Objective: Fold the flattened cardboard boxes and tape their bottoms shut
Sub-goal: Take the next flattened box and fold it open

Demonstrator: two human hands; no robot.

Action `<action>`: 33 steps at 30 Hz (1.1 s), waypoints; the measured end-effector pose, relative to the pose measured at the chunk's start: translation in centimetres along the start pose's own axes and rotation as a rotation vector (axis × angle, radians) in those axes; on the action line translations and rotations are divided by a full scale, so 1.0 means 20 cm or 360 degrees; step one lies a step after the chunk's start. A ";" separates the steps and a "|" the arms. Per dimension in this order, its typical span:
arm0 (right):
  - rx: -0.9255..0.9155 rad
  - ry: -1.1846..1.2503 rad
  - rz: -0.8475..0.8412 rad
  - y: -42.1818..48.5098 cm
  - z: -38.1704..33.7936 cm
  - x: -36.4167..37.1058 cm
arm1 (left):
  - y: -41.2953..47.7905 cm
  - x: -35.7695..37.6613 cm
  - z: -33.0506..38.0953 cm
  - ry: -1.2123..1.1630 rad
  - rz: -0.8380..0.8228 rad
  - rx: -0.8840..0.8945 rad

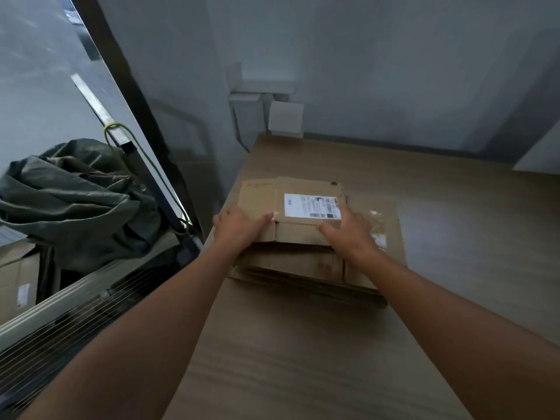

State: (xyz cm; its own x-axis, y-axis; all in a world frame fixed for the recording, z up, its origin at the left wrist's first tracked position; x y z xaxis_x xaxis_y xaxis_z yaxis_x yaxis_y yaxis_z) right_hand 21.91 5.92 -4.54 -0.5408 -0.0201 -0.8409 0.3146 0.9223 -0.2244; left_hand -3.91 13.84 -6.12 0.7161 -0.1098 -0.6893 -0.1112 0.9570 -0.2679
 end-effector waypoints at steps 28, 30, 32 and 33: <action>-0.0017 0.1332 -0.0171 -2.71 1.00 0.01 | -2.74 0.38 -0.57 -0.1765 -0.0923 -0.0217; -0.0143 0.1409 -0.0223 -2.76 1.00 0.04 | -2.78 0.38 -0.55 -0.1743 -0.0876 -0.0133; -0.0247 0.1495 -0.0142 -2.76 1.01 0.03 | -2.81 0.38 -0.51 -0.1889 -0.0927 -0.0087; -0.0262 0.1528 -0.0083 -2.74 1.01 0.02 | -2.81 0.38 -0.48 -0.1982 -0.0934 -0.0055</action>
State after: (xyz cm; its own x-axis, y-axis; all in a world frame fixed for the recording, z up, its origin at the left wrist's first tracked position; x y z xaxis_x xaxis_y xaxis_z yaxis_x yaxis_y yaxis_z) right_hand 20.13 -52.49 -2.58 -0.9794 0.1936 -0.0566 0.1991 0.9730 -0.1171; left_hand 1.12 -43.37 -2.72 0.8000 -0.1632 0.5773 0.4151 0.8453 -0.3363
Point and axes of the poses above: each hand's wrist, its own y-axis towards the middle knuckle, its own x-axis out of the palm, z = x × y, the point moved 8 cm from there along y, towards the middle knuckle, and after that the axes turned 14 degrees about -y, right-handed, at the moved point
